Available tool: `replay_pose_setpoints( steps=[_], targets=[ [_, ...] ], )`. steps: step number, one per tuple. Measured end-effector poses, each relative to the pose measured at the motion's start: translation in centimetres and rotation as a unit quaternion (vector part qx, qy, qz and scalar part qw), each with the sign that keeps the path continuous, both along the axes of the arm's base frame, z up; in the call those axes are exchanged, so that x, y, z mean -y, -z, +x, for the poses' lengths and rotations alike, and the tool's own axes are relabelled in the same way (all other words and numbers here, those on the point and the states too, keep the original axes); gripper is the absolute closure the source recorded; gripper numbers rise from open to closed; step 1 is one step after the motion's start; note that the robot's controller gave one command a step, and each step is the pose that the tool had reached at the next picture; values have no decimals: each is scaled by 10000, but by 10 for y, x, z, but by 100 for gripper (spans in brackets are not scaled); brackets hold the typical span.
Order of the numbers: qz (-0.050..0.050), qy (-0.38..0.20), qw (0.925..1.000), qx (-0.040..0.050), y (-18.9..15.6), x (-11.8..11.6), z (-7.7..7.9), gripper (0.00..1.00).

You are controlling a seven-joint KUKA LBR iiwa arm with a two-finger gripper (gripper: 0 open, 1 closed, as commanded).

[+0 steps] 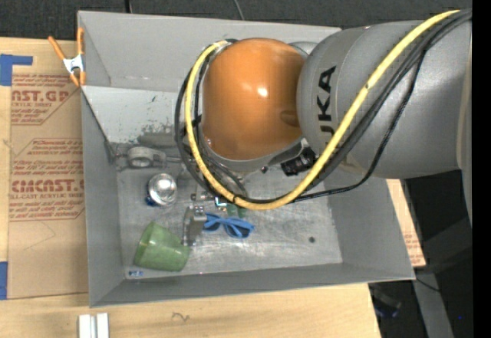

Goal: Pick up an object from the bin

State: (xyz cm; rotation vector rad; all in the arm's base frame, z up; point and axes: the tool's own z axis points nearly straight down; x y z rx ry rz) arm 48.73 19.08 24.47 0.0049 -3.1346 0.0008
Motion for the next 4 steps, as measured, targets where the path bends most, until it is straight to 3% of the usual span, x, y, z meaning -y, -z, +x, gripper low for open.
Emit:
replay_pose_setpoints(
  steps=[1, 2, 3, 4],
  targets=[
    [10, -2064, 9785, 6, 146, 75, 12, 0],
    [20, -2694, 9630, 58, 172, 140, 57, 0],
    [14, -2705, 9627, 50, 170, 139, 58, 100],
    [13, -3347, 9423, 85, 33, 109, 53, 100]
  ],
)
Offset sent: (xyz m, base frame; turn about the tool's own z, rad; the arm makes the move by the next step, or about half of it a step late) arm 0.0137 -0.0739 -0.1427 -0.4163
